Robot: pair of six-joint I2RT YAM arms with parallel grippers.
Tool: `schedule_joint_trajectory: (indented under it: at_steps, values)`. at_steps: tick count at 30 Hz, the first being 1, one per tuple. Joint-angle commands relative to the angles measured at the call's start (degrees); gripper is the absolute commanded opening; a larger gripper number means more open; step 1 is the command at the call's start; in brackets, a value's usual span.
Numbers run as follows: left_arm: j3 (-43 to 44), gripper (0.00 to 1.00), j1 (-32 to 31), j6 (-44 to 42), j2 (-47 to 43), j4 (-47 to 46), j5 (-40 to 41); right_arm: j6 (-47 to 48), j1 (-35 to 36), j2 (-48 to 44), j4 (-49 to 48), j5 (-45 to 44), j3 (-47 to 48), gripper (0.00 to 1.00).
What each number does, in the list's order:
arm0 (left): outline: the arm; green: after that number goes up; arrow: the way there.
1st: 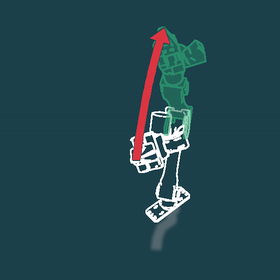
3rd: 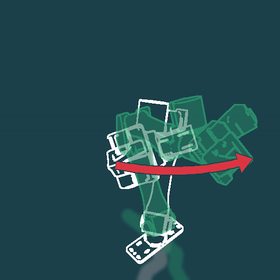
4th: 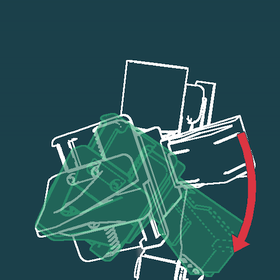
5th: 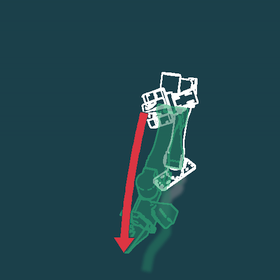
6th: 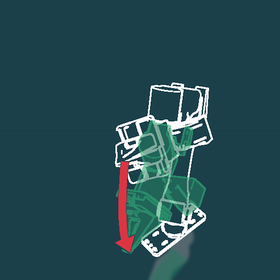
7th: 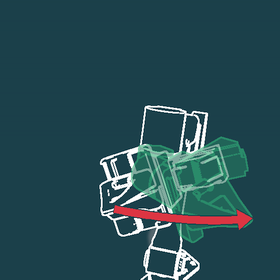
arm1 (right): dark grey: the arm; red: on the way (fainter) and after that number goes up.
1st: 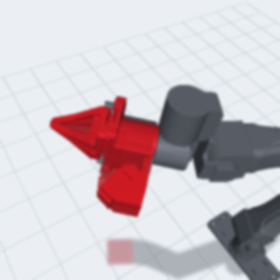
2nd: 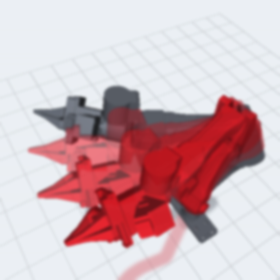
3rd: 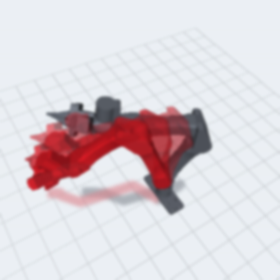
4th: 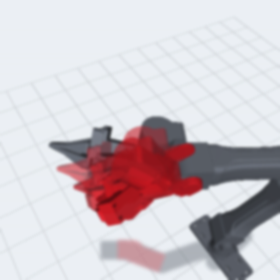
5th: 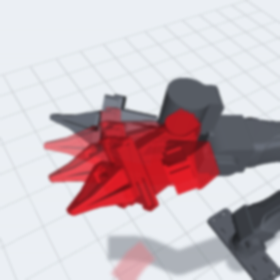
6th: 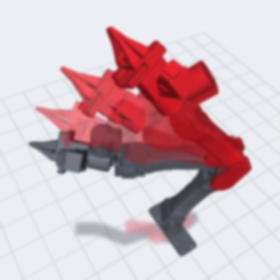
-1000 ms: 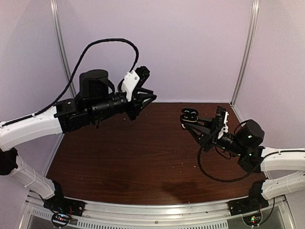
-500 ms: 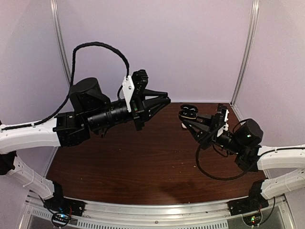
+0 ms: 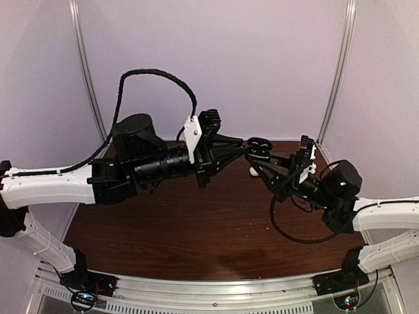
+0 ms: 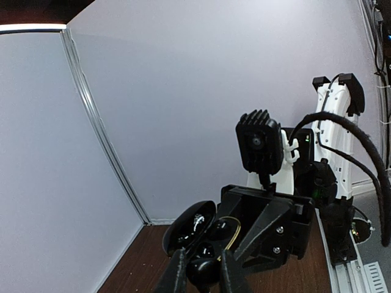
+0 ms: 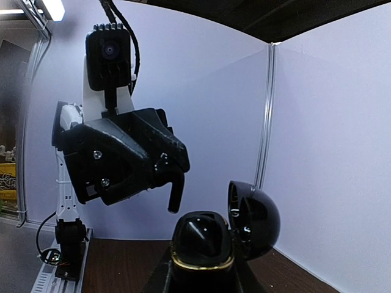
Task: Insert the wireless bluetooth earbuds into the charging case
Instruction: Place the left earbud in the left side groove of the charging case.
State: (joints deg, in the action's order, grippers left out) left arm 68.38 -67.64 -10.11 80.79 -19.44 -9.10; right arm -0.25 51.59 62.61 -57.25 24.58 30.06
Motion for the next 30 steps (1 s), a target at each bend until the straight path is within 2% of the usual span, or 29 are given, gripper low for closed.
schedule_joint_trajectory:
  at_steps: [1, 16, 30]
  values:
    - [2.3, 0.10, -0.6, -0.8, 0.3, -3.7, -0.9, -1.8, 0.6, 0.4, -1.1, 0.5, 1.7, 0.00]
    - [5.7, 0.10, -1.0, -0.8, 3.4, -2.2, -1.6, -1.9, 0.9, -0.6, -0.8, 1.1, 0.5, 0.00]
    - [6.1, 0.10, -1.0, -2.0, 4.6, 0.8, 1.7, -1.8, 1.1, -2.1, -1.3, 1.0, -0.1, 0.00]
